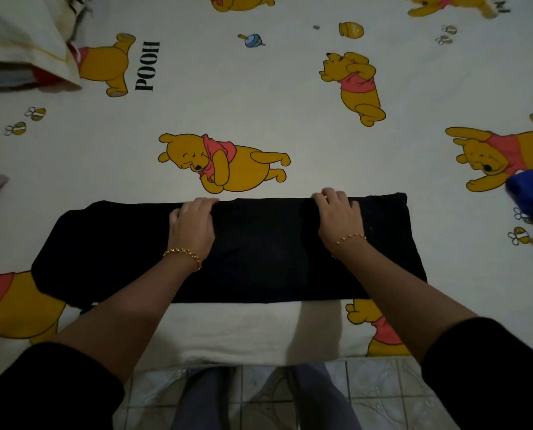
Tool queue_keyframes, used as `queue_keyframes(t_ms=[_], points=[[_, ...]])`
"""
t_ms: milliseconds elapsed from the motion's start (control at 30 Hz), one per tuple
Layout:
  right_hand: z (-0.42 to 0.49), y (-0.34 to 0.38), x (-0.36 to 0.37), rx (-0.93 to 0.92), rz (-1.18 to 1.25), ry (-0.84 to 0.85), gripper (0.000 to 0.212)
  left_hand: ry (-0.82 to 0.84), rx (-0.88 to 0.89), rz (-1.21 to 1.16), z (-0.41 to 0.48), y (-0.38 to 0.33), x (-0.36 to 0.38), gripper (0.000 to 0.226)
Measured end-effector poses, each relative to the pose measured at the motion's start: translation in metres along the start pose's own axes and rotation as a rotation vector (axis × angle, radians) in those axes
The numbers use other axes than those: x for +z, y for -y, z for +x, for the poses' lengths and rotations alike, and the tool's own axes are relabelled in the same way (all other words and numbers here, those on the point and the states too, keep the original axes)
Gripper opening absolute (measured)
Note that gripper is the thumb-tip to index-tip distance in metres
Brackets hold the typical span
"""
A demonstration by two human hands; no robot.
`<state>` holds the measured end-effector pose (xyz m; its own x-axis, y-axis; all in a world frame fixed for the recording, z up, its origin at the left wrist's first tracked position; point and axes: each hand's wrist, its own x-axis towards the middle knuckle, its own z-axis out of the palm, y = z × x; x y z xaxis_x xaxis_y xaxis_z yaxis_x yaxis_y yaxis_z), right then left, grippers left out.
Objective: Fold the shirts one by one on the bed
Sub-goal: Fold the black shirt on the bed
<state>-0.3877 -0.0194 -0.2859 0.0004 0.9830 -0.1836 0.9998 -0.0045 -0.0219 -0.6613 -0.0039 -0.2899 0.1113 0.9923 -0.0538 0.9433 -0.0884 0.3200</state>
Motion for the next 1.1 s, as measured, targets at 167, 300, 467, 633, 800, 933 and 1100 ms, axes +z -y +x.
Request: queue_keyframes(t_ms=[167,300,467,633,800,933,1100], points=[[0.027,-0.005,0.0,0.017,-0.063,0.071,0.05,0.117,-0.095,0.033,0.027,0.01,0.001,0.031],[0.033,-0.014,0.0,0.08,-0.156,0.085,0.033,0.111,-0.13,0.132,0.031,0.021,-0.003,0.021],[0.024,0.003,0.0,0.089,-0.078,0.021,0.037,0.036,-0.101,0.112,0.027,0.009,-0.001,0.024],[-0.018,0.032,0.029,-0.031,0.12,-0.108,0.053,-0.076,0.108,0.03,-0.008,-0.034,0.016,0.044],[-0.056,0.015,0.058,-0.017,0.077,-0.014,0.064,0.173,0.209,0.219,-0.052,-0.052,0.058,0.058],[-0.068,-0.033,0.063,0.236,0.115,-0.042,0.066,0.217,0.169,0.287,-0.057,-0.048,0.069,0.059],[-0.07,-0.072,0.04,0.654,0.338,-0.04,0.102,0.215,0.134,0.257,-0.054,-0.057,0.065,0.058]])
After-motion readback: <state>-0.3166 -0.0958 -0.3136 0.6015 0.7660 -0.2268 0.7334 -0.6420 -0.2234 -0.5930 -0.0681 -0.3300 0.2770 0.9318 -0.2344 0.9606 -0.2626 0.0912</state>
